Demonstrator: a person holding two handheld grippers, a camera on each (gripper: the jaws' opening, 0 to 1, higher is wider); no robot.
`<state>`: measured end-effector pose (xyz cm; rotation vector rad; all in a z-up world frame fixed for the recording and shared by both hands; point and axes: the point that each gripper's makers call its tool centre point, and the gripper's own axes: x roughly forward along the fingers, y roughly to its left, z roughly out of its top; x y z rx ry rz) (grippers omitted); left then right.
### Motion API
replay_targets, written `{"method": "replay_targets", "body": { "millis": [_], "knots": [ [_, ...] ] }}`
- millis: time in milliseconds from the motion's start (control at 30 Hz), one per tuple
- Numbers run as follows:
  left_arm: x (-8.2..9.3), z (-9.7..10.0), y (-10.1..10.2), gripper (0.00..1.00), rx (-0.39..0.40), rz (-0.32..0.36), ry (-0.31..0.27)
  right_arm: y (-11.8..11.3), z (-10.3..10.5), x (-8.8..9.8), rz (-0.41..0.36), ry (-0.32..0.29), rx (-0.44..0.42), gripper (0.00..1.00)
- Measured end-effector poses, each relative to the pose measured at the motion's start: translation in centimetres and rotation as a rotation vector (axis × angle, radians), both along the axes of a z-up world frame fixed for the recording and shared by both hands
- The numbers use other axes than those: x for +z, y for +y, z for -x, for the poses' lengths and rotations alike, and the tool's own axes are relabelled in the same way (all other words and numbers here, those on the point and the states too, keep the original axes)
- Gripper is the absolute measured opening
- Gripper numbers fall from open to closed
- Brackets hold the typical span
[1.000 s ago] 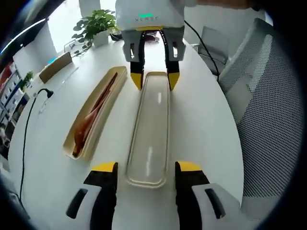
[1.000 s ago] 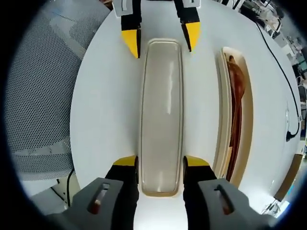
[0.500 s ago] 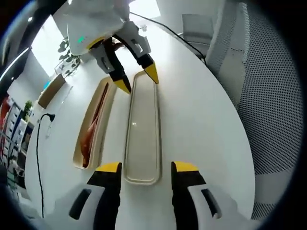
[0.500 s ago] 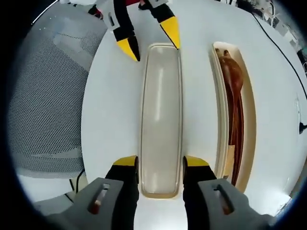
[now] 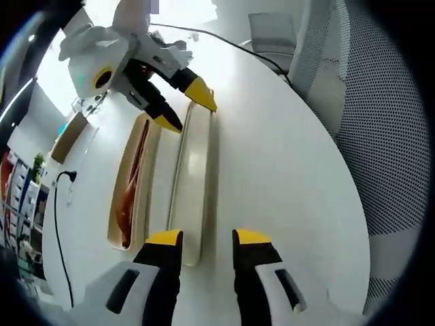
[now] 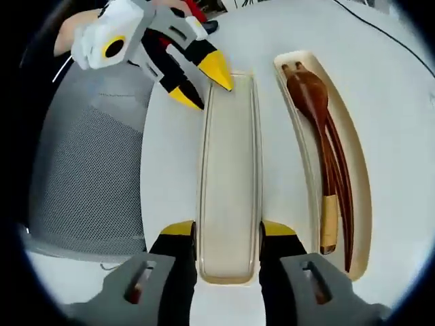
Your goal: Arrange the utensils inside the cutlery case until each visible utensil rests in its matching compartment.
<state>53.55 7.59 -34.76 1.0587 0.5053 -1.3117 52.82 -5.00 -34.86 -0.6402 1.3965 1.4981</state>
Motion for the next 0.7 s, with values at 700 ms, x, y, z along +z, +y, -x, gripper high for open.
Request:
{"method": "replay_targets", "body": {
  "millis": [700],
  "knots": [
    [-0.2,-0.7,0.5,0.14,-0.074,-0.089,-0.093,0.3,1.6,0.1,-0.008,0.053,-0.031,0.35]
  ]
}}
